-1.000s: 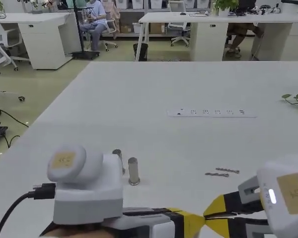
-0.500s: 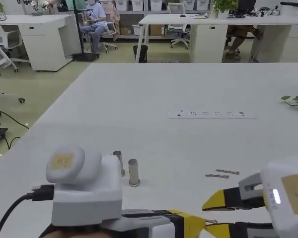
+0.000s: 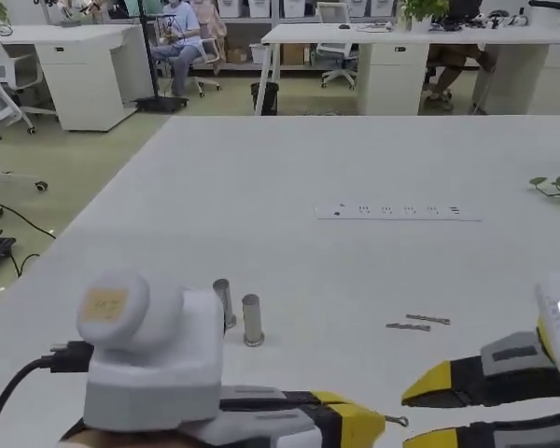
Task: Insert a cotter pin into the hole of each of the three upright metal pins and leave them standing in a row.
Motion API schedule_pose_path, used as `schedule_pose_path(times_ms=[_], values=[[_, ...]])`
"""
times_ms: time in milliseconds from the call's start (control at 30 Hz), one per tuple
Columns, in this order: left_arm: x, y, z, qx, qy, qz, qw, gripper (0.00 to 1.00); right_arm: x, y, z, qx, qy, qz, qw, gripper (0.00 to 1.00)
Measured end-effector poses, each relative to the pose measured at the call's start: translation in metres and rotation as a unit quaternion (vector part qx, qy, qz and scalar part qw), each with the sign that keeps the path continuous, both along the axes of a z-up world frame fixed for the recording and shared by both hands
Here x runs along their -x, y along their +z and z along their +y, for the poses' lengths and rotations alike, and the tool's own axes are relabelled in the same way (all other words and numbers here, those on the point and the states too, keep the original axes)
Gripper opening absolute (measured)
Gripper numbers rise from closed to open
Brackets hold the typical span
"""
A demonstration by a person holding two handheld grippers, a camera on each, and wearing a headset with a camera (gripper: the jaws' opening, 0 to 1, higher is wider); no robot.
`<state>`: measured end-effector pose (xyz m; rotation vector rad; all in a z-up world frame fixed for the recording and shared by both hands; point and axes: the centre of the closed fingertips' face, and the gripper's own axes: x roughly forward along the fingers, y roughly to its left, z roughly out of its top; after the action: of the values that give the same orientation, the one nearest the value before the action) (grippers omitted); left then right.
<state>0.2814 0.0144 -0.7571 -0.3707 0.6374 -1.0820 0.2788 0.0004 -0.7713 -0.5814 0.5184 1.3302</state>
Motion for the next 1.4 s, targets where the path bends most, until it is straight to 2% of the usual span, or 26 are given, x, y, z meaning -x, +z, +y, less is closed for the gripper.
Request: schedule_pose_path(times_ms=[133,200,233,367,433,533,667,700,800,933,1100,1367,1400], values=[[0.005,0.002,-0.001,-0.002,-0.02,-0.011,0.9997,0.0,0.011,-0.003,-0.001,-0.024,-0.002,0.064,0.9977,0.26],[0.007,0.004,-0.002,-0.002,-0.032,-0.017,0.9993,0.0,0.012,-0.003,-0.001,-0.03,-0.001,0.075,0.9967,0.26],[0.009,0.005,-0.002,-0.004,-0.04,-0.024,0.9989,0.0,0.016,-0.004,-0.001,-0.036,0.001,0.098,0.9945,0.25],[0.015,0.008,-0.003,-0.009,-0.064,-0.046,0.9969,0.0,0.023,-0.001,0.001,-0.061,0.003,0.152,0.9865,0.24],[0.016,0.007,-0.002,-0.016,-0.075,-0.063,0.995,0.0,0.02,-0.002,0.001,-0.062,0.003,0.147,0.9872,0.24],[0.019,0.006,-0.002,-0.021,-0.088,-0.075,0.993,0.0,0.021,-0.002,0.003,-0.066,0.005,0.154,0.9858,0.23],[0.023,0.006,-0.002,-0.026,-0.104,-0.082,0.9908,0.0,0.028,0.001,0.009,-0.087,0.012,0.18,0.9798,0.18],[0.024,0.004,0.0,-0.033,-0.112,-0.088,0.9893,0.0,0.029,0.002,0.011,-0.09,0.014,0.184,0.9787,0.16],[0.026,0.003,0.001,-0.042,-0.127,-0.099,0.9861,0.0,0.032,0.002,0.014,-0.095,0.02,0.188,0.9773,0.13],[0.029,0.005,0.001,-0.041,-0.14,-0.105,0.9837,0.0,0.036,0.001,0.017,-0.094,0.027,0.191,0.9768,0.12],[0.032,0.005,0.0,-0.04,-0.147,-0.108,0.9824,0.0,0.039,0.0,0.021,-0.096,0.031,0.19,0.9765,0.1],[0.037,-0.001,0.0,-0.053,-0.163,-0.109,0.9791,0.0,0.044,-0.006,0.019,-0.078,0.053,0.188,0.9775,0.05],[0.038,-0.003,0.001,-0.058,-0.164,-0.106,0.9791,0.0,0.045,-0.006,0.018,-0.077,0.055,0.187,0.9777,0.05]])
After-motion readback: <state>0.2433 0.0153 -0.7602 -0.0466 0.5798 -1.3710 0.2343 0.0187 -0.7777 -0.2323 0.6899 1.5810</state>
